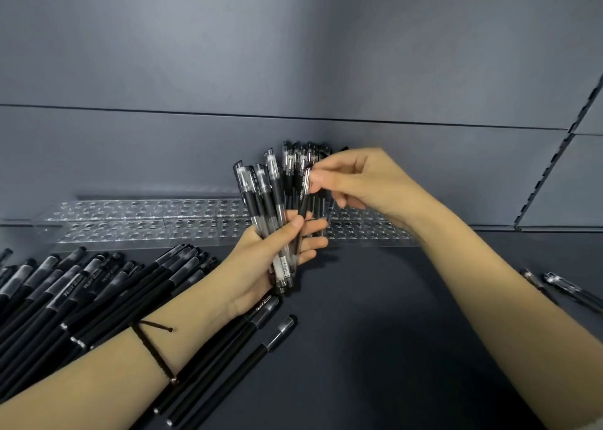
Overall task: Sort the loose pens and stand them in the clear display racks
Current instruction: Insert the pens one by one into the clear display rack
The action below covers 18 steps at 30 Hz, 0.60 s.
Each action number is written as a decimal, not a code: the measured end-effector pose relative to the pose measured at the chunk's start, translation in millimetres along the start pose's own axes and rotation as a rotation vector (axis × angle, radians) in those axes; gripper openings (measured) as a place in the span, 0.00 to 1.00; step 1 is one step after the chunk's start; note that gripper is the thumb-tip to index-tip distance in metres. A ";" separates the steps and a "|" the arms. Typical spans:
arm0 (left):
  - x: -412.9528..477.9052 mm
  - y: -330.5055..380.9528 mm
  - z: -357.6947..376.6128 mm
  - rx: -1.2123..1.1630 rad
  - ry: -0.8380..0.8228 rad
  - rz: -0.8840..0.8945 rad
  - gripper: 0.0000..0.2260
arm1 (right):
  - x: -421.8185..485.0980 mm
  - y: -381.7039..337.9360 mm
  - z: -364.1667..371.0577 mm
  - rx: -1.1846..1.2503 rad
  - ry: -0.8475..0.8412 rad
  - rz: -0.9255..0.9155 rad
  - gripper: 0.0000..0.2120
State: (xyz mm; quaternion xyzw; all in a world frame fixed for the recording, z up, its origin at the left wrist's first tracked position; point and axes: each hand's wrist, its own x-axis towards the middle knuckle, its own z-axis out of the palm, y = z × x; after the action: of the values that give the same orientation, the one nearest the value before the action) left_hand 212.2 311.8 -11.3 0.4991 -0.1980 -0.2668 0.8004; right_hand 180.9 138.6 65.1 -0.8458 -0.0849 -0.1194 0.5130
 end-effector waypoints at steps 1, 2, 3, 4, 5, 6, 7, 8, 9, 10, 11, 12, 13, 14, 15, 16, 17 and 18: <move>0.4 -0.5 -0.2 0.001 0.001 -0.007 0.10 | 0.4 2.2 1.5 -0.023 -0.008 0.007 0.03; 0.6 -0.8 -0.2 0.001 0.000 -0.017 0.11 | 0.5 4.4 4.2 -0.032 -0.015 0.015 0.03; 0.8 -0.9 -0.6 -0.002 -0.001 -0.025 0.11 | 0.7 6.9 7.1 -0.015 -0.020 0.026 0.02; 1.0 -0.8 -1.2 -0.010 -0.002 -0.029 0.11 | 1.1 8.8 10.0 0.028 -0.014 0.036 0.02; 1.7 -0.8 -1.7 -0.022 -0.003 -0.032 0.11 | 1.9 10.0 11.1 0.077 0.010 0.041 0.01; 1.9 -0.7 -2.7 -0.033 -0.008 -0.036 0.12 | 2.9 9.9 10.9 0.123 0.053 0.034 0.02; 2.5 -0.8 -3.4 -0.032 -0.015 -0.044 0.13 | 4.2 9.7 9.3 0.169 0.117 0.016 0.02; 3.0 -1.6 -4.1 -0.010 -0.020 -0.051 0.14 | 5.6 9.1 6.2 0.216 0.201 -0.012 0.04; 3.2 -2.9 -4.3 0.031 -0.023 -0.056 0.16 | 6.4 7.7 2.2 0.252 0.305 -0.047 0.05; 3.1 -4.1 -3.8 0.073 -0.022 -0.057 0.16 | 7.4 6.8 -2.6 0.261 0.413 -0.084 0.06; 3.3 -5.3 -3.7 0.103 -0.020 -0.058 0.16 | 8.0 6.0 -6.9 0.236 0.504 -0.119 0.07; 3.4 -6.1 -3.5 0.117 -0.018 -0.062 0.16 | 8.4 6.2 -10.8 0.180 0.567 -0.147 0.08; 3.6 -6.4 -3.5 0.120 -0.017 -0.072 0.16 | 8.9 7.7 -13.2 0.113 0.605 -0.171 0.08; 3.7 -6.2 -3.4 0.122 -0.019 -0.083 0.17 | 9.6 10.3 -14.9 0.045 0.629 -0.196 0.08; 3.8 -5.9 -2.8 0.131 -0.027 -0.091 0.15 | 10.8 14.1 -16.1 -0.026 0.646 -0.219 0.08; 3.3 -5.4 -2.3 0.147 -0.039 -0.094 0.14 | 12.3 18.6 -16.2 -0.094 0.655 -0.237 0.09; 3.4 -5.0 -1.6 0.163 -0.053 -0.094 0.14 | 13.7 22.6 -15.8 -0.145 0.656 -0.244 0.09; 3.3 -4.6 -1.7 0.177 -0.062 -0.094 0.15 | 15.1 26.1 -14.3 -0.170 0.654 -0.243 0.10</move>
State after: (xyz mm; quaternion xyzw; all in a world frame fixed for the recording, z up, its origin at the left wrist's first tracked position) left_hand 214.8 309.3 -16.1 0.5683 -0.2217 -0.3006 0.7332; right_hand 200.6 114.2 53.7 -0.7863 -0.0061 -0.4505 0.4228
